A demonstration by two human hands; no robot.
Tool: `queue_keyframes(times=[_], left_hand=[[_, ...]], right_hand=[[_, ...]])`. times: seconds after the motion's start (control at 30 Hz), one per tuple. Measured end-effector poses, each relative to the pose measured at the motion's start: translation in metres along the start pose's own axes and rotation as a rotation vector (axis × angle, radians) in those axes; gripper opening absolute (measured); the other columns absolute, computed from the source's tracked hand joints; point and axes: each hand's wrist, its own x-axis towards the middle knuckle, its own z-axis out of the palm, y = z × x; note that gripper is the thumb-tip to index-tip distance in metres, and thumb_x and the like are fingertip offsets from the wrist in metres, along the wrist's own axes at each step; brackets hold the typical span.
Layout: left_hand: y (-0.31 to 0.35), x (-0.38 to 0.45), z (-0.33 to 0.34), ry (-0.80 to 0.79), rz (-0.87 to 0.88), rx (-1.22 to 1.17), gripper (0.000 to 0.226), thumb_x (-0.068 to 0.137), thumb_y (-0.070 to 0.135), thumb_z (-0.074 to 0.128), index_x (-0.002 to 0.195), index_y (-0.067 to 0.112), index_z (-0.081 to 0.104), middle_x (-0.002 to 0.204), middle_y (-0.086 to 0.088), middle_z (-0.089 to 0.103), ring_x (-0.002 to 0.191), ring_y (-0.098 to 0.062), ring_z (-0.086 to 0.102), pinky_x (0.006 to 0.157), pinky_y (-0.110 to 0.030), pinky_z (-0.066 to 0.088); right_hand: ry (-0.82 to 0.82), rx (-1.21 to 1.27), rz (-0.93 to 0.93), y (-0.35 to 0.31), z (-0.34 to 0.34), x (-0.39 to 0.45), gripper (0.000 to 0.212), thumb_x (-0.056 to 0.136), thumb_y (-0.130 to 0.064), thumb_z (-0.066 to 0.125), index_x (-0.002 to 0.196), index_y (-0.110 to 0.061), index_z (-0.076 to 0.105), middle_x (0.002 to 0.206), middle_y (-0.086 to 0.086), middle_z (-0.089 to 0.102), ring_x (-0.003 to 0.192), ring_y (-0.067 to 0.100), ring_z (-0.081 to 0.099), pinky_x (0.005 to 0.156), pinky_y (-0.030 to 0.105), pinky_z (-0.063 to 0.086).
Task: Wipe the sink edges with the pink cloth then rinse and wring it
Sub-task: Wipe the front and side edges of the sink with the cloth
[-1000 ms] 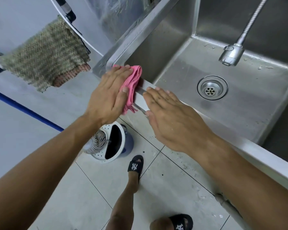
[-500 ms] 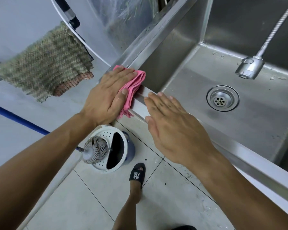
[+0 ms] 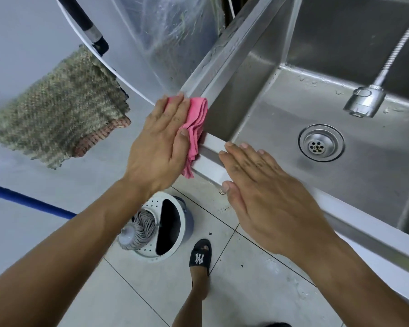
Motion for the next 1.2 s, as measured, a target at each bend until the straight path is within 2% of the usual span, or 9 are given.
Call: queue_keyframes(times=[0.07,0.13,0.33,0.43,0.53,0.67,0.83,1.03,1.2], left_hand=[[0.022,-0.016,0.011,0.084,-0.152,-0.027,0.061,0.109,0.039,0.019,0.165,0.017,0.018,0.173,0.002,0.012,0.161,-0.017,0.000,0.130,-0.034,-0.001],[0.027,-0.015,0.011,0.057,-0.178,-0.022,0.063,0.108,0.040,0.019,0.166,0.016,0.016,0.173,0.002,0.009,0.160,-0.017,-0.003,0.128,-0.029,-0.005],[-0.004,0.047,-0.010,-0.196,0.136,0.074,0.064,0.108,0.046,0.014,0.166,0.018,0.009,0.174,0.002,0.004,0.160,-0.018,-0.012,0.130,-0.037,-0.005],[-0.001,0.081,-0.007,-0.175,0.145,0.110,0.060,0.113,0.041,0.017,0.166,0.016,0.005,0.175,-0.001,0.001,0.160,-0.021,-0.011,0.128,-0.031,-0.009],[0.001,0.067,-0.004,-0.143,0.119,0.123,0.063,0.111,0.044,0.015,0.166,0.016,0.004,0.174,-0.001,-0.001,0.160,-0.021,-0.011,0.129,-0.034,-0.008],[-0.006,0.031,-0.004,-0.120,0.098,0.037,0.063,0.109,0.045,0.019,0.166,0.023,0.009,0.173,0.010,0.000,0.159,-0.011,-0.012,0.122,-0.015,-0.013],[-0.011,0.063,-0.009,-0.181,0.201,0.088,0.064,0.108,0.044,0.019,0.166,0.018,0.010,0.174,0.004,0.004,0.160,-0.018,-0.011,0.127,-0.028,-0.009],[-0.009,0.090,0.001,-0.137,0.234,0.126,0.061,0.112,0.041,0.022,0.166,0.016,0.010,0.174,0.001,0.006,0.161,-0.022,-0.006,0.130,-0.035,-0.003],[-0.012,0.086,0.002,-0.111,0.245,0.101,0.061,0.112,0.044,0.024,0.166,0.017,0.015,0.174,0.001,0.011,0.161,-0.020,-0.003,0.131,-0.042,0.001]], right_hand=[[0.002,-0.013,0.015,-0.002,0.001,0.004,0.060,0.110,-0.038,0.014,0.163,-0.012,0.023,0.171,0.005,0.015,0.159,0.020,0.012,0.130,0.040,0.014],[0.003,-0.030,0.019,-0.004,0.001,0.005,0.060,0.110,-0.038,0.015,0.163,-0.011,0.022,0.171,0.006,0.015,0.159,0.020,0.012,0.130,0.040,0.014],[0.024,-0.034,0.045,-0.007,0.002,0.005,0.057,0.111,-0.037,0.020,0.161,-0.011,0.028,0.170,0.006,0.021,0.158,0.020,0.017,0.129,0.042,0.020],[0.052,-0.029,0.048,-0.008,0.003,0.004,0.055,0.111,-0.036,0.025,0.160,-0.011,0.032,0.169,0.006,0.025,0.157,0.020,0.021,0.127,0.042,0.024],[0.078,-0.024,0.038,-0.007,0.005,0.001,0.054,0.111,-0.035,0.031,0.158,-0.010,0.035,0.167,0.007,0.028,0.156,0.021,0.025,0.125,0.044,0.029],[0.060,-0.034,0.030,-0.005,0.004,0.003,0.055,0.111,-0.036,0.029,0.159,-0.010,0.032,0.168,0.006,0.025,0.157,0.021,0.024,0.126,0.044,0.027],[0.047,-0.050,0.045,-0.007,0.002,0.004,0.055,0.112,-0.036,0.027,0.160,-0.011,0.031,0.168,0.006,0.024,0.157,0.021,0.022,0.127,0.043,0.024],[0.049,-0.040,0.065,-0.008,0.003,0.003,0.055,0.111,-0.037,0.025,0.161,-0.013,0.029,0.169,0.004,0.022,0.157,0.019,0.021,0.127,0.043,0.023],[0.017,0.023,0.046,-0.008,-0.002,0.004,0.055,0.111,-0.040,0.025,0.161,-0.019,0.029,0.170,-0.004,0.020,0.158,0.010,0.014,0.129,0.036,0.017]])
